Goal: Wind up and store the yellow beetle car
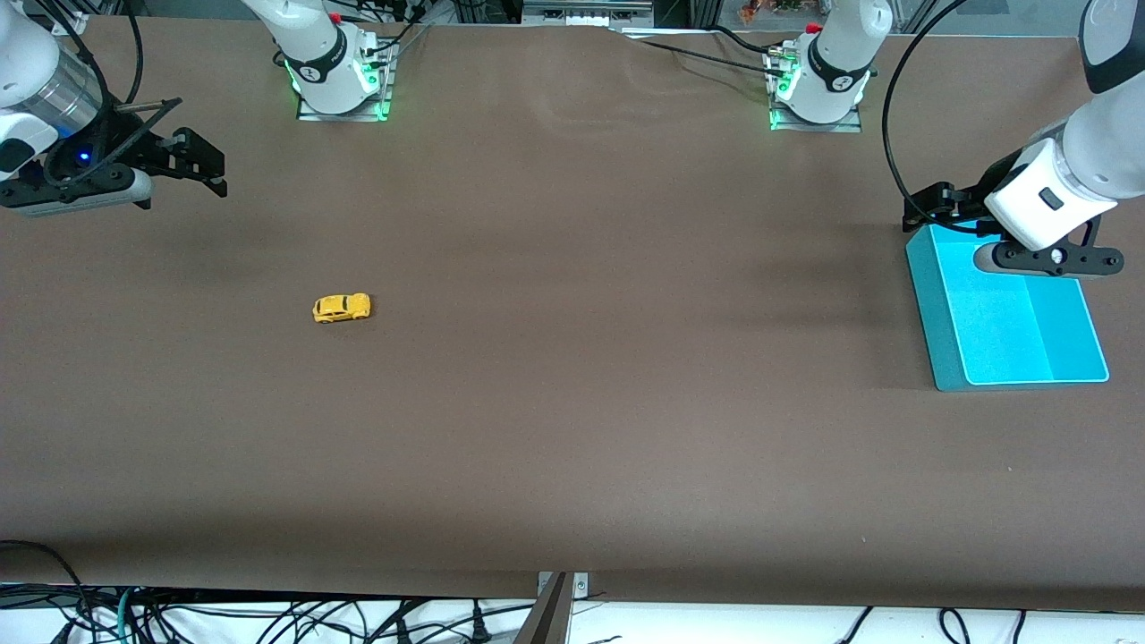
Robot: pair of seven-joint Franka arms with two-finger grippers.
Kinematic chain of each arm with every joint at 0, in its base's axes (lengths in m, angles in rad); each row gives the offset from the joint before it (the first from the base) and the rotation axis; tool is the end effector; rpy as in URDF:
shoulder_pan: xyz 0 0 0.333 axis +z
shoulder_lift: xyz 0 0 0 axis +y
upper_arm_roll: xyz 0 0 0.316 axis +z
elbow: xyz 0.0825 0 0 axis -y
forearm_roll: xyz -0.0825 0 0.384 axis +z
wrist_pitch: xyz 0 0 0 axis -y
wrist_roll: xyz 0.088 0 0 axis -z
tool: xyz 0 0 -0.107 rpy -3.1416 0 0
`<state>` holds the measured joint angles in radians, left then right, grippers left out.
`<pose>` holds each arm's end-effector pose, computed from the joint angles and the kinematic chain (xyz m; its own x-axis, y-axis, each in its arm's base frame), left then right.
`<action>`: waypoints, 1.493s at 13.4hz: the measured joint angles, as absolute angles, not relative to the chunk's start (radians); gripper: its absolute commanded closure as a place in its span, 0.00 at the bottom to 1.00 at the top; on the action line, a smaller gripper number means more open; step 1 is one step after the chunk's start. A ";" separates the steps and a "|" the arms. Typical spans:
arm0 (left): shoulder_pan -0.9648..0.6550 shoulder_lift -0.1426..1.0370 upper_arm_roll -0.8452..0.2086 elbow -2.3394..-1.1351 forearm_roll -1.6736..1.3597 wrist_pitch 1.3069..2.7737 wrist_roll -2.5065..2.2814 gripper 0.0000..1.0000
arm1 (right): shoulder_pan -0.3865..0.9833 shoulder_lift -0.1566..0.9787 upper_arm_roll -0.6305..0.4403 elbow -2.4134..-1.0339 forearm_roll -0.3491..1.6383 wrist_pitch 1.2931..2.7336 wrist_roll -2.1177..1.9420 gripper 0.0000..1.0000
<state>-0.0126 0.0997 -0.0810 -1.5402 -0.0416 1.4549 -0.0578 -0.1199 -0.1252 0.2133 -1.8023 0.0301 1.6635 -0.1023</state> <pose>0.5663 -0.0559 0.5740 0.9817 -0.0401 -0.1860 -0.0334 -0.9987 0.0389 0.5172 0.0574 0.5883 0.9817 0.1897 -0.0159 0.1896 -0.9818 -0.0051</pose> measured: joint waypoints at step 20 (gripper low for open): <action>-0.013 0.102 -0.081 -1.536 -0.042 1.455 -0.058 0.00 | -0.120 -0.121 0.206 -1.802 0.030 1.638 -0.096 0.00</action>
<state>-0.0125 0.1024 -0.0808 -1.5356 -0.0416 1.4549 -0.0578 -0.1200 -0.1210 0.2061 -1.8023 0.0302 1.6381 -0.0956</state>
